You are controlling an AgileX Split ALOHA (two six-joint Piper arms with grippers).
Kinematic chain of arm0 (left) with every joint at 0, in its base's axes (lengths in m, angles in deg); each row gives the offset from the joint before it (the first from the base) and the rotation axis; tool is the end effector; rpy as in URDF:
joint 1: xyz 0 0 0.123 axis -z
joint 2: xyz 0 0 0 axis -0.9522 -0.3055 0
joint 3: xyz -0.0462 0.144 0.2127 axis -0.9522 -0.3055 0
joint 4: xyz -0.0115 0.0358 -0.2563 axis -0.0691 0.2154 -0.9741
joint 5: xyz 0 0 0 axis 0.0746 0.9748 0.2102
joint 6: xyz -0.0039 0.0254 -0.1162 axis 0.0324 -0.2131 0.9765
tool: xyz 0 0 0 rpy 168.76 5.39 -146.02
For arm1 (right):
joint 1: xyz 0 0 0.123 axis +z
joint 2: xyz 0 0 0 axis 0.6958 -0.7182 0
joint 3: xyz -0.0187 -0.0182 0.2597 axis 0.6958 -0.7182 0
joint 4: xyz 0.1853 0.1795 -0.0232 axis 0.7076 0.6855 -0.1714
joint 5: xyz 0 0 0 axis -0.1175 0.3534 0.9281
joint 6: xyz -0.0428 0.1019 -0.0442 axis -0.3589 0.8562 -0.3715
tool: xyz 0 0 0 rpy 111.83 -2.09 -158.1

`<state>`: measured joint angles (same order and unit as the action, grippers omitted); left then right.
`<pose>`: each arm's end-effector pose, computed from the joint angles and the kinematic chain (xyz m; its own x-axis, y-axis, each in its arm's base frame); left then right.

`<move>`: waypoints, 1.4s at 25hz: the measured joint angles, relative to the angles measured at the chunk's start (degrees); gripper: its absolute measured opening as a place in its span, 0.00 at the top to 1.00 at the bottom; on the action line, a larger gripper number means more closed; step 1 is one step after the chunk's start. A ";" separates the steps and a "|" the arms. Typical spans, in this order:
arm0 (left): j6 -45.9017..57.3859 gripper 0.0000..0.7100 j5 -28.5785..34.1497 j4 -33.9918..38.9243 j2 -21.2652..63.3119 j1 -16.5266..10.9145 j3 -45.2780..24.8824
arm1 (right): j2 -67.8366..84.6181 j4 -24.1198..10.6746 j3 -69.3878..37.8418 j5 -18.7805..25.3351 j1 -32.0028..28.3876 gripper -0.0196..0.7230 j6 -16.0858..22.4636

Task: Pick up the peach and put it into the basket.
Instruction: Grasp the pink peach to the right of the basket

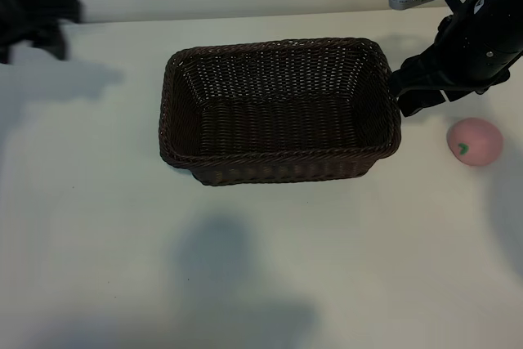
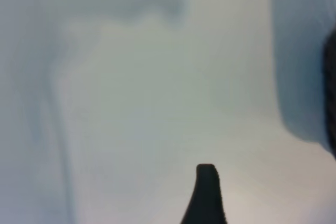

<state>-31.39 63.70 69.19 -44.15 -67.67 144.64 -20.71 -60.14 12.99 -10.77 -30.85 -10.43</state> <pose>0.3493 -0.0262 0.2835 -0.8997 -0.0473 -0.4339 -0.0332 0.9986 -0.0400 0.3408 0.0982 0.2049 -0.9100 -0.2850 -0.3012 -0.3326 0.9354 0.1201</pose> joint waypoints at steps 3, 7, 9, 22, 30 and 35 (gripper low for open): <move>-2.69 0.16 2.35 0.06 2.83 -5.15 0.18 | 0.00 0.00 0.00 0.01 0.00 0.17 0.00; -4.99 0.16 3.25 0.12 6.90 -10.79 0.18 | 0.00 0.00 0.00 0.01 0.00 0.17 0.00; -5.78 0.16 3.25 -0.42 8.76 -11.99 0.18 | 0.00 0.00 0.00 0.06 0.00 0.17 0.00; -11.54 0.16 5.08 -10.10 25.98 -12.25 0.22 | 0.00 0.00 0.00 0.06 0.00 0.17 0.00; -14.26 0.16 5.27 -10.55 42.37 -12.25 -1.25 | 0.00 0.00 0.00 0.13 0.00 0.17 0.00; -15.92 0.16 2.21 -10.63 51.92 -12.25 -12.89 | 0.00 0.00 0.00 0.13 0.00 0.17 0.00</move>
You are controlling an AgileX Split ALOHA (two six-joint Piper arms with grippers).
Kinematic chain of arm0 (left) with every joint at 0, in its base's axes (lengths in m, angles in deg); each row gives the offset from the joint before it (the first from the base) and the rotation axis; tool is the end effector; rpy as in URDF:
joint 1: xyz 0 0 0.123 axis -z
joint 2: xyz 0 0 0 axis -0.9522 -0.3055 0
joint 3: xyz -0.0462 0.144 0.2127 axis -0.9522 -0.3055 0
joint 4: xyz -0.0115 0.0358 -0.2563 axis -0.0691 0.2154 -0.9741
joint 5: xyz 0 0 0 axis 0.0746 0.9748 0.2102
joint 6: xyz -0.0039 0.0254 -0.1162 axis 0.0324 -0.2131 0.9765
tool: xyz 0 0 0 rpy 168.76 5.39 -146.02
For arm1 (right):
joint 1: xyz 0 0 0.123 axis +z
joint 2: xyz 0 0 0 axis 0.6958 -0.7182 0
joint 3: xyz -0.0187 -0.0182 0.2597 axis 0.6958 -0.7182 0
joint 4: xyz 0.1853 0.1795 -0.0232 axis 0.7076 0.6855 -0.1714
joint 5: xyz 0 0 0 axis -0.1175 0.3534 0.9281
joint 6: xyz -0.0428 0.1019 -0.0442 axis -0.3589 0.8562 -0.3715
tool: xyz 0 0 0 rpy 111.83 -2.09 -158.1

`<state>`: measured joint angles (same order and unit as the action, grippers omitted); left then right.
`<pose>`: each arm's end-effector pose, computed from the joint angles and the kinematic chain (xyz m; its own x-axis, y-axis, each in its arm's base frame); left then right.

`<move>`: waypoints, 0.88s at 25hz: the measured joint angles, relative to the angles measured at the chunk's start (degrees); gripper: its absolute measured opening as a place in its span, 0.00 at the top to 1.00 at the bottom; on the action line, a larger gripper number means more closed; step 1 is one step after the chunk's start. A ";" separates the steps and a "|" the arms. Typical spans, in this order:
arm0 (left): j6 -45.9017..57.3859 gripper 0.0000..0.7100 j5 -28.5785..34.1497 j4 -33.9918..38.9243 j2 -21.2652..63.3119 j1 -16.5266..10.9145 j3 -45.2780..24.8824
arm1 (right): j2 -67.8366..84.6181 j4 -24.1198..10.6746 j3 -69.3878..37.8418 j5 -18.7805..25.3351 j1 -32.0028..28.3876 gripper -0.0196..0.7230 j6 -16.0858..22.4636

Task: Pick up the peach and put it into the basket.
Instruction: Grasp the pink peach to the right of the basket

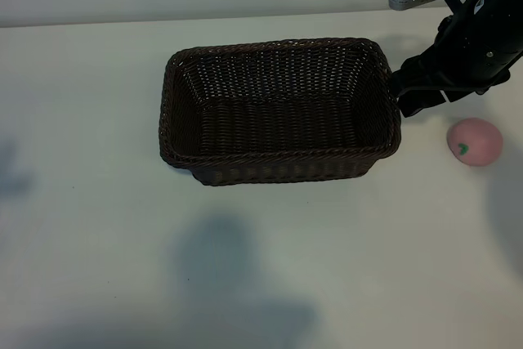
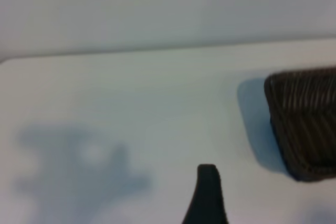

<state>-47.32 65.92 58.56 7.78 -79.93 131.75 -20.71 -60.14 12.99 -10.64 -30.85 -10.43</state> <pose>0.1224 -0.0017 0.4304 -0.4488 0.0153 -0.8935 0.0363 0.9993 -0.0011 0.3406 0.0981 0.2048 -0.9105 -0.2854 -0.2991 -0.3327 0.9353 0.1204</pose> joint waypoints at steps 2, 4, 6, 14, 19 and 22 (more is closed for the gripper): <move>-0.64 0.16 -2.24 0.00 4.15 0.00 -5.43 | 0.00 0.00 0.00 0.00 0.00 0.17 0.00; -1.13 0.16 -4.05 0.00 9.02 0.00 -10.68 | 0.00 0.00 0.00 0.00 0.00 0.17 0.00; -1.18 0.16 -5.14 0.00 13.46 0.00 -15.72 | 0.00 0.00 0.00 0.13 0.00 0.17 0.00; 1.51 0.16 -3.34 2.44 27.79 0.00 -27.16 | 0.00 0.00 0.00 0.26 0.00 0.17 0.00; 5.32 0.16 -2.69 8.27 31.35 0.00 -32.09 | 0.00 0.00 0.00 0.31 0.00 0.17 0.00; 6.73 0.16 -2.64 9.12 31.98 0.00 -34.09 | 0.00 0.00 0.00 0.31 0.00 0.17 0.00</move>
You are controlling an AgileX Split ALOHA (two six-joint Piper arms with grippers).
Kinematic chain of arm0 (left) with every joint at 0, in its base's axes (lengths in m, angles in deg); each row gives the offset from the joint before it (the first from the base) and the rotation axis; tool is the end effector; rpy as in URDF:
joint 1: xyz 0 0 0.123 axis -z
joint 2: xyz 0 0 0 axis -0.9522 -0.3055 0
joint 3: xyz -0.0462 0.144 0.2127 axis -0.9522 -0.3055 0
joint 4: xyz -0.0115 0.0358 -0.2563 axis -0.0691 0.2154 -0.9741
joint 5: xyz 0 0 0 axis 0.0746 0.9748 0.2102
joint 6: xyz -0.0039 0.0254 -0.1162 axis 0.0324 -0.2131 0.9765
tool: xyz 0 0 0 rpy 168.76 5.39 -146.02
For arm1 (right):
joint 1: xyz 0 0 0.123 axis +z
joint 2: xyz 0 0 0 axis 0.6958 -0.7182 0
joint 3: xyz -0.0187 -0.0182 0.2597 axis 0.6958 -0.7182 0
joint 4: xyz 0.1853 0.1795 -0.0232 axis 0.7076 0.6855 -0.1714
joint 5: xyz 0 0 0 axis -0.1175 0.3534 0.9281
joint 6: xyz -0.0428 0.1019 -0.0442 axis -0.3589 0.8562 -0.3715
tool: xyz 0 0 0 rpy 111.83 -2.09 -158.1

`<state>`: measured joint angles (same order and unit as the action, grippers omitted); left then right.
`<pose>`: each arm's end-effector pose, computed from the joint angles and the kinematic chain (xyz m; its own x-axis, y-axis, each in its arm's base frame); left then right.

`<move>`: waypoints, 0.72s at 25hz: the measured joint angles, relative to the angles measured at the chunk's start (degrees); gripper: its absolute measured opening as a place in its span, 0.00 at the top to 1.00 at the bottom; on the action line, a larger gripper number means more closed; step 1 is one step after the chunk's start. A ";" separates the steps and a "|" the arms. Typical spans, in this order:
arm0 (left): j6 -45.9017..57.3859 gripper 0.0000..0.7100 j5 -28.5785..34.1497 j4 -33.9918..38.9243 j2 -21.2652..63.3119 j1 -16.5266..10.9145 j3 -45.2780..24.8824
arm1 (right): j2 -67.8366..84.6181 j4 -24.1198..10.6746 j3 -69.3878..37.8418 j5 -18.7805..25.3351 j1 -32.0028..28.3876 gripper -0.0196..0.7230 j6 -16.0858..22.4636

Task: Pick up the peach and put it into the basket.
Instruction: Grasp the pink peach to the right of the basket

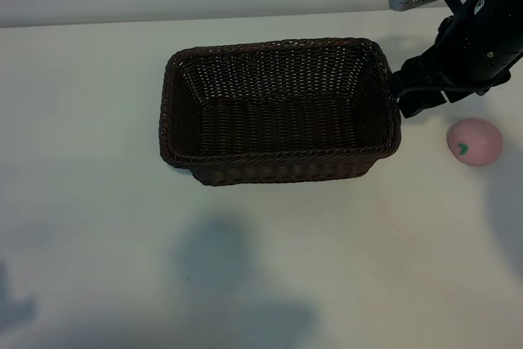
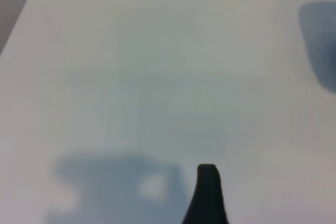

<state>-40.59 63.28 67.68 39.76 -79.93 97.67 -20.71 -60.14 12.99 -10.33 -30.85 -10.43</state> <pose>0.0546 0.0062 0.2994 -0.4505 -0.0315 -0.8922 -0.1121 0.9935 0.0215 0.3400 0.0981 0.2046 -0.9118 -0.2865 -0.2941 -0.3330 0.9351 0.1213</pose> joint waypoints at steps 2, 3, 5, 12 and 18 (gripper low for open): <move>0.25 0.16 0.35 0.12 0.06 0.00 -0.99 | 0.00 0.00 0.00 0.00 0.00 0.17 0.00; 0.28 0.16 0.63 0.18 0.12 0.00 -1.42 | 0.00 0.00 0.00 -0.06 0.00 0.17 0.00; 0.42 0.16 1.58 0.18 0.18 0.00 -1.99 | 0.00 0.00 0.00 -0.05 0.00 0.17 0.00; 0.83 0.16 1.42 -0.41 0.18 0.00 -3.18 | 0.00 0.00 0.00 -0.05 0.00 0.17 0.00; 0.73 0.16 -0.59 -0.41 0.18 0.00 -5.33 | 0.00 0.00 0.00 -0.11 0.00 0.17 0.00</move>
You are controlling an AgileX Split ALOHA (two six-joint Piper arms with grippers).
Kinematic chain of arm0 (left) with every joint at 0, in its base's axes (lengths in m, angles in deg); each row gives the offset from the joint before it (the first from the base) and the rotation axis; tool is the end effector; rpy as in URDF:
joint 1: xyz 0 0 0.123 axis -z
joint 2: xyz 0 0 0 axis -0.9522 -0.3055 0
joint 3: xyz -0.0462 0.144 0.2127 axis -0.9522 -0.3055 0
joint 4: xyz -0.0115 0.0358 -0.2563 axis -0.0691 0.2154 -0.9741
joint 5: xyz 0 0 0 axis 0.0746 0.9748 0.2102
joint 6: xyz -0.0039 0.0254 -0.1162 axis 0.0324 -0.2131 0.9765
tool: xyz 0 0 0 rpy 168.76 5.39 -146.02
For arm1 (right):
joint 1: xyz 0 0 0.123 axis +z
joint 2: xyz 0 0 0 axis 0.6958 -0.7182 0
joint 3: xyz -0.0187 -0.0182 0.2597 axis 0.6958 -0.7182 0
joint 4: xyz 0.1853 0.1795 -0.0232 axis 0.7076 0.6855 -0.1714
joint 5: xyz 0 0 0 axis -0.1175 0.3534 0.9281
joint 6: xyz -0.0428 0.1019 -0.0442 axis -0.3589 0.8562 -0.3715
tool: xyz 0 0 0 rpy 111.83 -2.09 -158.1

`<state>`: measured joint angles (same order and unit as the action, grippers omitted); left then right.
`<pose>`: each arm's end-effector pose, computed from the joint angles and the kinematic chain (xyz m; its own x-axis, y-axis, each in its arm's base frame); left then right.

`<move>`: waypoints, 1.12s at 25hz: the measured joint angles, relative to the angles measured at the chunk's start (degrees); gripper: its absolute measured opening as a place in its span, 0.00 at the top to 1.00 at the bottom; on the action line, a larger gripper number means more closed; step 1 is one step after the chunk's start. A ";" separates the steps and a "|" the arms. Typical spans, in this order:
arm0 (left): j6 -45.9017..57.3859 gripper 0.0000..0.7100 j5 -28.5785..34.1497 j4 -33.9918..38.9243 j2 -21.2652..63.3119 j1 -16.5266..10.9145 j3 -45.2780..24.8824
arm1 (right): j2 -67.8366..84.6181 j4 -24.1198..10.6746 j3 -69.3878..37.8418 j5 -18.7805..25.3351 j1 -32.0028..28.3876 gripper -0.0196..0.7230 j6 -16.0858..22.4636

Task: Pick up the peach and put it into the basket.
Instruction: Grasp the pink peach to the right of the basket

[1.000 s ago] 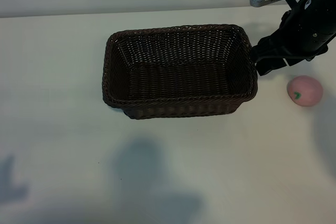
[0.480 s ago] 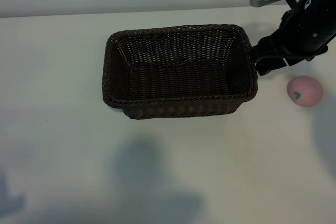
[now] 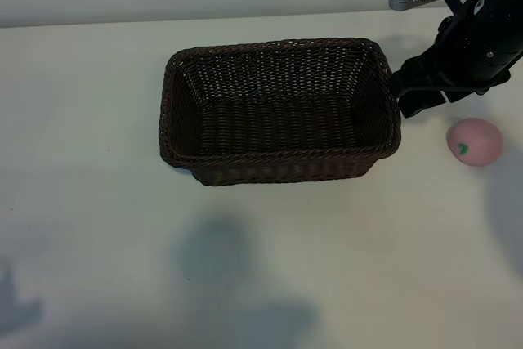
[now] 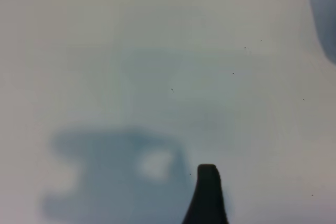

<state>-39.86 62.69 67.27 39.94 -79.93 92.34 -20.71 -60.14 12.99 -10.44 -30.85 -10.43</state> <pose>0.0637 0.0067 0.2716 -0.5174 -0.0571 -0.8538 -0.1138 0.9935 0.0025 0.3402 0.0981 0.2047 -0.9114 -0.2861 -0.2959 -0.3329 0.9352 0.1210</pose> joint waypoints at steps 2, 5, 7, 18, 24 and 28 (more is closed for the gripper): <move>0.00 0.16 0.52 -0.06 0.00 -0.02 -0.87 | 0.00 0.00 0.00 0.00 0.00 0.17 0.00; 0.00 0.17 0.52 -0.06 0.00 -0.02 -1.10 | 0.00 0.00 0.00 0.00 0.00 0.17 0.00; 0.00 0.18 0.65 -0.06 0.00 -0.02 -1.16 | 0.00 0.00 0.00 0.00 0.00 0.17 0.00; 0.00 0.29 1.33 -0.49 0.00 -0.02 -1.69 | 0.00 -0.05 0.00 0.00 0.00 0.17 0.00; 0.05 0.33 1.34 -0.49 0.00 -0.02 -1.69 | 0.00 -0.05 0.00 0.00 0.00 0.17 0.00; 0.05 0.34 1.39 -0.49 0.00 -0.02 -1.69 | 0.00 -0.09 0.00 0.00 0.00 0.17 0.00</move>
<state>-39.81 64.08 66.78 39.94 -79.94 90.64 -20.71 -60.23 12.99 -10.44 -30.85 -10.43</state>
